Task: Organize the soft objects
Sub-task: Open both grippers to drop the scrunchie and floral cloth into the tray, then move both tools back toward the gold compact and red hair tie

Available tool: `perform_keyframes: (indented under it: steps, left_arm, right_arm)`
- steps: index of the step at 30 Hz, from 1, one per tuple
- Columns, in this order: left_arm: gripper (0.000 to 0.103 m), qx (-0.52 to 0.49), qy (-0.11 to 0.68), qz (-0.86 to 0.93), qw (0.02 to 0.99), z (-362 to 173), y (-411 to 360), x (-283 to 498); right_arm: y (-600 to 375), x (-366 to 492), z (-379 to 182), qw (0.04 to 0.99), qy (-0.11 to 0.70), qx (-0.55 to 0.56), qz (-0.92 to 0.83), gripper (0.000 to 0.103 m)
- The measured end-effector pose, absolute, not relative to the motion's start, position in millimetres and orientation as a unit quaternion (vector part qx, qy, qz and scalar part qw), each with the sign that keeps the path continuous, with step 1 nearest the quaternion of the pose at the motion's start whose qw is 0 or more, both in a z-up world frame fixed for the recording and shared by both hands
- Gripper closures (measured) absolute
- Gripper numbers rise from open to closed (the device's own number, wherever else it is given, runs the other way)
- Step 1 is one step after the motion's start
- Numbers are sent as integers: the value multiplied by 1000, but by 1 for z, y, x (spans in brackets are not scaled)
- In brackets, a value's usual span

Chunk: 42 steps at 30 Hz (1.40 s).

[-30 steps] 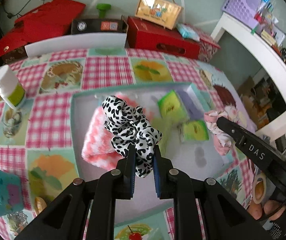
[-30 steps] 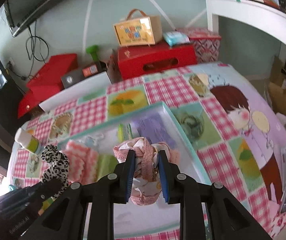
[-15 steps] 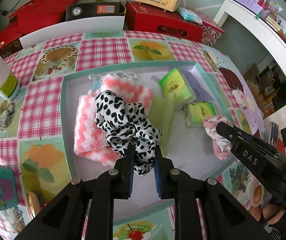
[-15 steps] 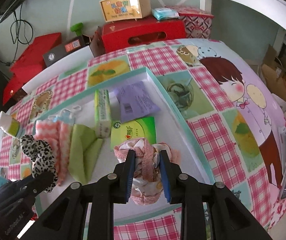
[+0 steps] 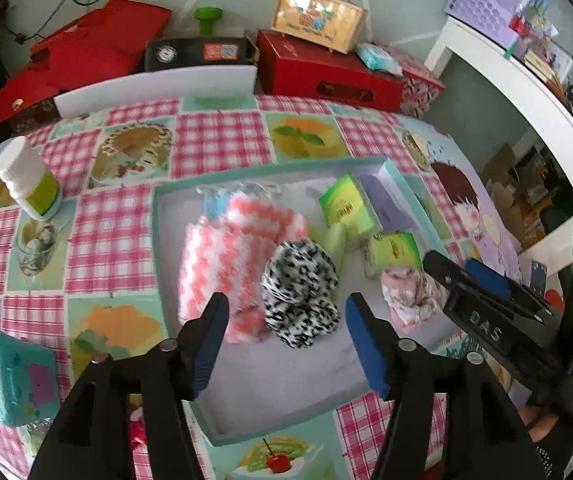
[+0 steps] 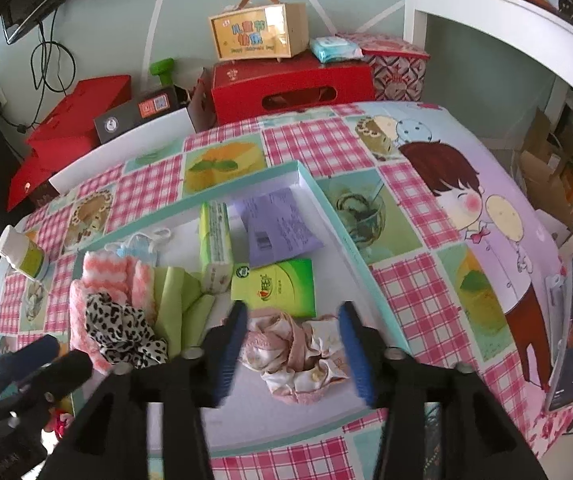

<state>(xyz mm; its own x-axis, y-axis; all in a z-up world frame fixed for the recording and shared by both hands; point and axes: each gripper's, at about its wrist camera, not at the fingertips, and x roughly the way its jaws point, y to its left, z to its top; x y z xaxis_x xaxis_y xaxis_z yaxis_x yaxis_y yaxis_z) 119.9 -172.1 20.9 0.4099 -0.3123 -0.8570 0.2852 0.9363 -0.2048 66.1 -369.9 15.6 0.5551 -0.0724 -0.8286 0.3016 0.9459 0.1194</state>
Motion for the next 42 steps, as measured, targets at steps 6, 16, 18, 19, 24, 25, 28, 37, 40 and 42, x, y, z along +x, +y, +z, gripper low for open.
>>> perform_keyframes:
  steps: [6,16,18,19,24,25,28,37,40,42]
  left_arm:
    - [18,-41,497,-114,859,20,-148,134]
    - [9,-54,493,-43,867,4,-121,149]
    - [9,-55,494,-45,867,3,-122,148]
    - [9,-53,494,-47,867,2,-122,148]
    - [9,-50,497,-52,865,0,-127,150]
    - [9,-50,498,-52,864,0,-128,150]
    - [9,-52,502,-52,862,-1,-127,151]
    - [9,-55,490,-45,869,9,-122,150]
    - [9,-57,487,-42,871,13,-120,149]
    - [9,-57,483,-41,873,16,-119,148]
  right_arm:
    - [-365,69,16,872,464,106,-112,18]
    - [-362,75,7,867,478,93,-107,0]
    - [-360,75,7,867,478,92,-104,0]
    - [-360,75,7,867,479,92,-104,0]
    - [-359,75,6,866,480,93,-100,0]
    - [-359,75,6,866,481,94,-99,0]
    - [-358,76,5,866,483,93,-95,0]
    - [-352,76,10,868,480,96,-84,0]
    - [-347,75,13,871,477,96,-76,0]
    - [-345,76,13,871,477,96,-69,0]
